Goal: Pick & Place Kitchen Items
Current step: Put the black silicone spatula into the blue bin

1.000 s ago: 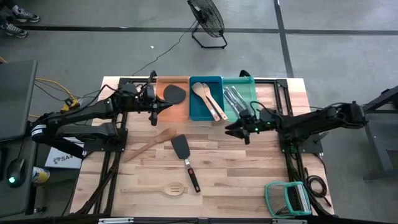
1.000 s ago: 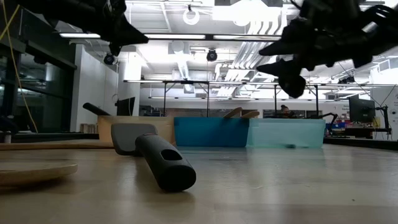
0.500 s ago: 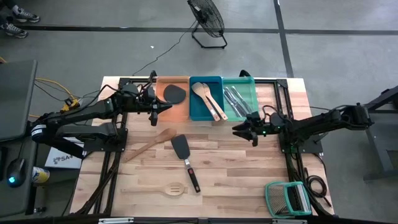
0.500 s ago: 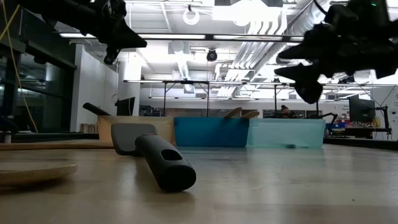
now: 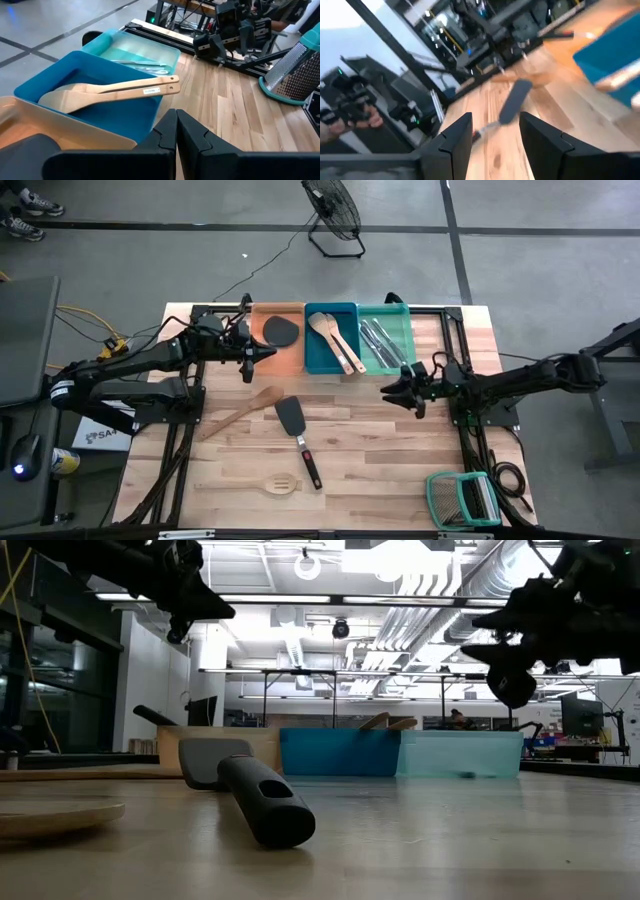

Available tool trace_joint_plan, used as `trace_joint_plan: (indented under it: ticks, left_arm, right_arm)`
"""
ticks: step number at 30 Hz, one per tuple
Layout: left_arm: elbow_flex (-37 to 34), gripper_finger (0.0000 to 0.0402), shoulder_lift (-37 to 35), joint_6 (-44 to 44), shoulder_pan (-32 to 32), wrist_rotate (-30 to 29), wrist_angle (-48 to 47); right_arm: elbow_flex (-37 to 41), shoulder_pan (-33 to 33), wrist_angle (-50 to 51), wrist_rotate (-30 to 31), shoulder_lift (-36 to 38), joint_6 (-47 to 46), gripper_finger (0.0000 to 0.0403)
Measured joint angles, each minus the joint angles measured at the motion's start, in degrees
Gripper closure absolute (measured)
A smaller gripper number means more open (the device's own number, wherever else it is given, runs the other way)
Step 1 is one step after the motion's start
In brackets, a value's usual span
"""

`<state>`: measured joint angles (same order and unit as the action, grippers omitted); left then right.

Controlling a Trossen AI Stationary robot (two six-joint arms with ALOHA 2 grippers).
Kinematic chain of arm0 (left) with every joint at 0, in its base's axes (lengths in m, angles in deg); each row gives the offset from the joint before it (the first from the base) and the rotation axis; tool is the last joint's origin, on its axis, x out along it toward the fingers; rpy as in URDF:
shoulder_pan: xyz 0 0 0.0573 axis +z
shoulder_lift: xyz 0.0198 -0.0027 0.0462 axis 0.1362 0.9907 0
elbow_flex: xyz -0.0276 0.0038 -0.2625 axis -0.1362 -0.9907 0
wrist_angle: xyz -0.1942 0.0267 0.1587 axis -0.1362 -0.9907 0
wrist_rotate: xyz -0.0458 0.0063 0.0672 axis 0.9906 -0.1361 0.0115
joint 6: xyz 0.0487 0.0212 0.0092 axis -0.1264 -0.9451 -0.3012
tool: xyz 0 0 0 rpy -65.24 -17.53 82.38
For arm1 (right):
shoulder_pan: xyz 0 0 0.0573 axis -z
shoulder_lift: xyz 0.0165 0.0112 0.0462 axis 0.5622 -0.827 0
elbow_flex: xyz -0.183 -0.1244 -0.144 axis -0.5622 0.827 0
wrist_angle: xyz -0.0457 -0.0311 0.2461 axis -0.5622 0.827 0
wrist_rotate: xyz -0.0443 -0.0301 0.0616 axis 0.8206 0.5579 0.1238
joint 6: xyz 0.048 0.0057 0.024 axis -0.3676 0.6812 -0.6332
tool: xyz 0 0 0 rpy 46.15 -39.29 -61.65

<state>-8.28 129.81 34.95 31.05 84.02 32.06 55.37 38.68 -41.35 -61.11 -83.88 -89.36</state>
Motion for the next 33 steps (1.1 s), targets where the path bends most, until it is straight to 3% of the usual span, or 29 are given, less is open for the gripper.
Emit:
trace_joint_plan:
  ticks: [20,33]
  left_arm:
    - [0.0,0.0402,0.0,0.0,0.0,-0.1,-0.4]
    - [0.0,0.0402,0.0,0.0,0.0,-0.2,-0.5]
  right_arm:
    - [0.0,-0.2,21.7,-1.4,18.9,3.2,0.0247]
    - [0.1,-5.5,33.8,3.3,31.2,6.2,0.0247]
